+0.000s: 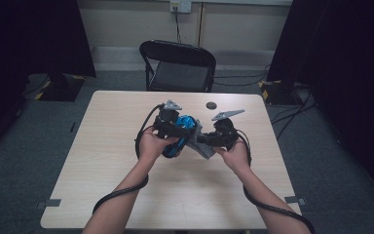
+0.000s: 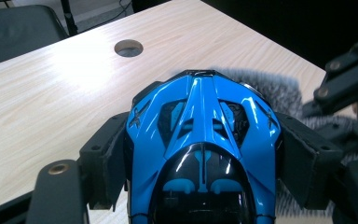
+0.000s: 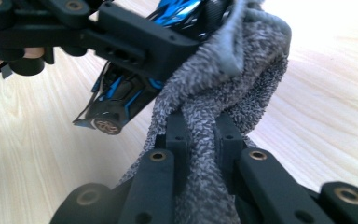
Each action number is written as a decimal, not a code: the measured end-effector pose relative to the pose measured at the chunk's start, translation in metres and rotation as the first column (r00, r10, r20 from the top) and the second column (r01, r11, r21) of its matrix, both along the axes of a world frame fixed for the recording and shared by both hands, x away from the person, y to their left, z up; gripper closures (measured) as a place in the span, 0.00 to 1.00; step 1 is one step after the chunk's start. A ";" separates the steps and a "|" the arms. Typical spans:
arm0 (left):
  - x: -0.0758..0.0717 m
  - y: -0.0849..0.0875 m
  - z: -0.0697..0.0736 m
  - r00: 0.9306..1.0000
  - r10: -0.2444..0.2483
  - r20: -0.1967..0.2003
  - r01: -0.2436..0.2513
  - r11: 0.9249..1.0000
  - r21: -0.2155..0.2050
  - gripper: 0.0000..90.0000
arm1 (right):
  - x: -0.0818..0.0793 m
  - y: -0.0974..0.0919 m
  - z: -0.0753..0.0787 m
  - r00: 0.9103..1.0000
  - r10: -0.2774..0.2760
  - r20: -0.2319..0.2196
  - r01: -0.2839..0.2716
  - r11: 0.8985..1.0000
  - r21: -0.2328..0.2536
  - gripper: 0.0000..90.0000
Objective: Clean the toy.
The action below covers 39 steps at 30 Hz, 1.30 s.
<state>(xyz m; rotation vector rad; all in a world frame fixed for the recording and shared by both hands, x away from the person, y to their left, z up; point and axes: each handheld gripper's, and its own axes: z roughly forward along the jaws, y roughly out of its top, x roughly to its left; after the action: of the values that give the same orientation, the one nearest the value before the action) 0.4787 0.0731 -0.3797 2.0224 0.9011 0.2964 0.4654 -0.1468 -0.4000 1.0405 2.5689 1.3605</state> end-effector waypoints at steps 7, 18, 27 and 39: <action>0.001 -0.002 0.001 1.000 -0.005 -0.003 0.005 1.000 -0.024 0.29 | -0.002 0.008 -0.010 0.999 0.036 -0.024 -0.036 0.999 -0.007 0.89; -0.003 0.006 0.008 1.000 -0.005 0.008 0.006 1.000 -0.031 0.29 | -0.014 0.011 -0.035 0.994 0.093 -0.064 -0.098 0.992 -0.079 0.89; -0.010 0.003 -0.009 1.000 -0.023 -0.019 0.022 0.999 -0.040 0.29 | 0.006 -0.016 0.005 0.999 -0.031 0.025 0.031 0.999 -0.012 0.89; 0.003 0.006 -0.010 0.999 0.021 -0.034 -0.023 0.998 -0.060 0.29 | -0.012 0.021 -0.033 0.992 0.106 -0.063 -0.109 0.993 -0.049 0.89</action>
<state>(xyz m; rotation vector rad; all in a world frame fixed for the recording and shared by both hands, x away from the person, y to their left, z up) 0.4820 0.0787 -0.3900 1.9684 0.9429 0.2459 0.4533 -0.1256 -0.4332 0.9628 2.7251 1.2952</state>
